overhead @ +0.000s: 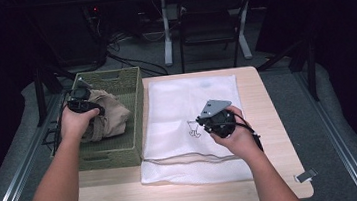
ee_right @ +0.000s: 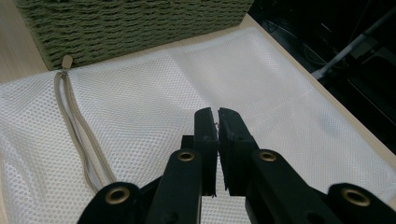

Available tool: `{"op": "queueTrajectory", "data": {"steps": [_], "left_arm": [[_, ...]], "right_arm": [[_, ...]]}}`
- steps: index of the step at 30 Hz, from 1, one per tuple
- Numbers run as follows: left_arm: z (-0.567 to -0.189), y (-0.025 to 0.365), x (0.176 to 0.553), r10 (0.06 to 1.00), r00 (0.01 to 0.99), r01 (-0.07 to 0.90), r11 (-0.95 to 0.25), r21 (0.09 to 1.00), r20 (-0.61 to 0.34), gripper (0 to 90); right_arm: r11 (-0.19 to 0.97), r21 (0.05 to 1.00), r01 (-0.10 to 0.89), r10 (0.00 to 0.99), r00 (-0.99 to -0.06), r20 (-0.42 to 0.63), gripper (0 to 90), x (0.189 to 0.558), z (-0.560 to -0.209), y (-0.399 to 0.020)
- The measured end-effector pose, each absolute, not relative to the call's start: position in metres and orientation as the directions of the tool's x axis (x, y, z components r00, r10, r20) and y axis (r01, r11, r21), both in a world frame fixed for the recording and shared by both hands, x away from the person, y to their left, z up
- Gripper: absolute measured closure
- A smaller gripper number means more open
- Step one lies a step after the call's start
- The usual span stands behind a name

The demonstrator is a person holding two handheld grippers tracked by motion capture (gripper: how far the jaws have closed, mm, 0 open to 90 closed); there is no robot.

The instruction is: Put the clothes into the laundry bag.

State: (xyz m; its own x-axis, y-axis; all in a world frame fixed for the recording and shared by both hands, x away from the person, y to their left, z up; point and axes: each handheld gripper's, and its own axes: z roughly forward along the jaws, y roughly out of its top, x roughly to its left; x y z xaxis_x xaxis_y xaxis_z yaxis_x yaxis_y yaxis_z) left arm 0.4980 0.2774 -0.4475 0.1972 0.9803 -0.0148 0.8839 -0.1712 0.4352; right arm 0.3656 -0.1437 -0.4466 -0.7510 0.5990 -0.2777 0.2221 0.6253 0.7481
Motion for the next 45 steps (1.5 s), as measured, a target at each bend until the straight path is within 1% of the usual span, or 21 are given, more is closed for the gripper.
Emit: {"op": "queueTrajectory", "data": {"steps": [4, 7, 9, 12, 19, 22, 26, 32, 37, 41, 45], "left_arm": [[-0.444, 0.279, 0.497, 0.979, 0.2, 0.884, -0.168, 0.436, -0.029, 45.3], [-0.442, 0.277, 0.495, 0.979, 0.199, 0.882, -0.162, 0.442, -0.039, 45.2], [-0.44, 0.276, 0.495, 0.979, 0.2, 0.879, -0.163, 0.447, -0.037, 45.2], [-0.435, 0.275, 0.494, 0.979, 0.201, 0.876, -0.164, 0.453, -0.035, 45.2], [-0.42, 0.274, 0.488, 0.978, 0.206, 0.868, -0.167, 0.467, -0.035, 45.1], [-0.415, 0.274, 0.486, 0.978, 0.207, 0.864, -0.165, 0.475, -0.036, 45.1], [-0.408, 0.275, 0.482, 0.977, 0.211, 0.863, -0.167, 0.477, -0.04, 45.1], [-0.399, 0.274, 0.477, 0.975, 0.218, 0.855, -0.171, 0.489, -0.04, 45.2], [-0.389, 0.271, 0.473, 0.971, 0.235, 0.852, -0.184, 0.49, -0.044, 45.1], [-0.384, 0.267, 0.471, 0.97, 0.241, 0.846, -0.191, 0.497, -0.037, 45.1], [-0.38, 0.265, 0.469, 0.968, 0.248, 0.844, -0.192, 0.501, -0.046, 45.1]], "right_arm": [[0.63, 0.745, 0.219, 0.593, -0.755, -0.28, 83.6, 0.366, -0.448, -0.143], [0.63, 0.744, 0.222, 0.59, -0.76, -0.273, 80.5, 0.366, -0.449, -0.142], [0.631, 0.741, 0.228, 0.587, -0.765, -0.264, 79.3, 0.366, -0.451, -0.141], [0.635, 0.735, 0.238, 0.58, -0.776, -0.249, 74.9, 0.367, -0.455, -0.139], [0.66, 0.708, 0.249, 0.563, -0.788, -0.248, 69.6, 0.367, -0.463, -0.133], [0.66, 0.704, 0.263, 0.561, -0.795, -0.229, 66.8, 0.368, -0.468, -0.13], [0.669, 0.695, 0.263, 0.556, -0.797, -0.233, 65.1, 0.366, -0.476, -0.126], [0.671, 0.69, 0.272, 0.539, -0.818, -0.201, 62.9, 0.359, -0.493, -0.128], [0.676, 0.682, 0.28, 0.537, -0.821, -0.195, 60.2, 0.354, -0.507, -0.129], [0.688, 0.671, 0.278, 0.535, -0.818, -0.21, 59.9, 0.352, -0.515, -0.13], [0.682, 0.671, 0.291, 0.542, -0.817, -0.197, 59.9, 0.35, -0.521, -0.132]]}}
